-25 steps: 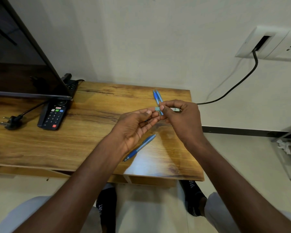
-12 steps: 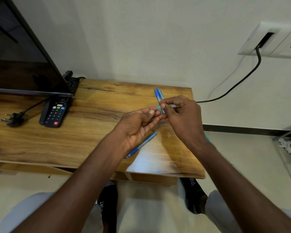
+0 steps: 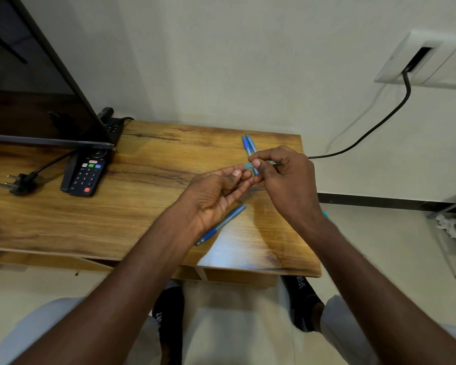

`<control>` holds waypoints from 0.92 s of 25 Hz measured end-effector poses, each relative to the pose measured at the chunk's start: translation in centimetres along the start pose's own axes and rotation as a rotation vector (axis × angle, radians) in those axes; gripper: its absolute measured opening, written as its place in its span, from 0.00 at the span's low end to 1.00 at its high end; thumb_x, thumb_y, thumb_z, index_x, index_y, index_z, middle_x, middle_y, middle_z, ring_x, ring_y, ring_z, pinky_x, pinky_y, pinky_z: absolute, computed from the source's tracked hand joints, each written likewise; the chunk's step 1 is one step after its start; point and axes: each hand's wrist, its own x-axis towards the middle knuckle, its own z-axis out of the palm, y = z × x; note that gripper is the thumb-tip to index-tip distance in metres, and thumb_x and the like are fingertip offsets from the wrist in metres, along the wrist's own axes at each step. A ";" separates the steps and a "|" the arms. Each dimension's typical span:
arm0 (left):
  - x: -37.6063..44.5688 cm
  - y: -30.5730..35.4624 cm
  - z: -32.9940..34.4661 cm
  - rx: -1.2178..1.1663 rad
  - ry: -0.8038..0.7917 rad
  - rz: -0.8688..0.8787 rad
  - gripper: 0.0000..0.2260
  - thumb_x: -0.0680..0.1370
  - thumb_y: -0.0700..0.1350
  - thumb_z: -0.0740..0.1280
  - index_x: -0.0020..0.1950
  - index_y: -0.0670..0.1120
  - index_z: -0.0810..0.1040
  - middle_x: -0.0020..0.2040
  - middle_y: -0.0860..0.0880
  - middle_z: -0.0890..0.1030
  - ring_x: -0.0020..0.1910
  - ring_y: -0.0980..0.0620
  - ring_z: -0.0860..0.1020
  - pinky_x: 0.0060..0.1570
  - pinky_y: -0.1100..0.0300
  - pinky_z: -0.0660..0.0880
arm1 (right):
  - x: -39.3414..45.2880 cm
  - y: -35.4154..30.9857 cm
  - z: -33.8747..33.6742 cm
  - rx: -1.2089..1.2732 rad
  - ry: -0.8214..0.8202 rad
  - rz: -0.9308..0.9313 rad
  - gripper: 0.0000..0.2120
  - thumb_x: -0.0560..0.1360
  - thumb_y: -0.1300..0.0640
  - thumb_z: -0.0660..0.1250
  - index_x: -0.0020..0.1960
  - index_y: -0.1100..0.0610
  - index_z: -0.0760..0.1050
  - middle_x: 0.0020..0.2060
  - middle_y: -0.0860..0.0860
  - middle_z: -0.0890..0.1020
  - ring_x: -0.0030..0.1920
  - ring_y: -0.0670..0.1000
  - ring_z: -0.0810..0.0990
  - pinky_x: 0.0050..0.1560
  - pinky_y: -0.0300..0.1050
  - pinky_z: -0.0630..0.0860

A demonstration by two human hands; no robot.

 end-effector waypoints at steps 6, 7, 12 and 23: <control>0.1 -0.1 -0.2 -0.011 0.002 -0.007 0.12 0.83 0.29 0.62 0.65 0.31 0.78 0.48 0.39 0.85 0.47 0.45 0.87 0.52 0.60 0.83 | 0.0 0.1 0.0 0.005 -0.019 0.005 0.06 0.80 0.61 0.72 0.54 0.57 0.88 0.50 0.51 0.85 0.48 0.54 0.86 0.52 0.59 0.84; 0.2 -0.1 -0.2 -0.014 0.000 -0.008 0.12 0.83 0.29 0.62 0.65 0.31 0.78 0.48 0.39 0.85 0.48 0.45 0.87 0.52 0.60 0.84 | 0.0 0.1 0.0 0.006 -0.020 0.005 0.06 0.80 0.61 0.72 0.54 0.56 0.88 0.50 0.51 0.85 0.48 0.54 0.86 0.52 0.59 0.84; 0.4 -0.1 -0.6 -0.007 -0.001 -0.008 0.11 0.82 0.28 0.62 0.62 0.32 0.79 0.49 0.38 0.86 0.46 0.45 0.88 0.50 0.61 0.85 | 0.0 0.2 0.1 -0.030 -0.020 -0.006 0.06 0.81 0.61 0.72 0.54 0.56 0.87 0.50 0.51 0.85 0.48 0.54 0.86 0.52 0.57 0.85; 0.6 -0.4 -0.7 -0.014 0.055 -0.006 0.14 0.82 0.27 0.62 0.66 0.30 0.78 0.58 0.34 0.83 0.50 0.44 0.87 0.54 0.58 0.83 | -0.1 0.7 0.6 -0.018 -0.031 -0.010 0.07 0.81 0.62 0.71 0.54 0.56 0.87 0.49 0.50 0.84 0.49 0.53 0.86 0.51 0.58 0.85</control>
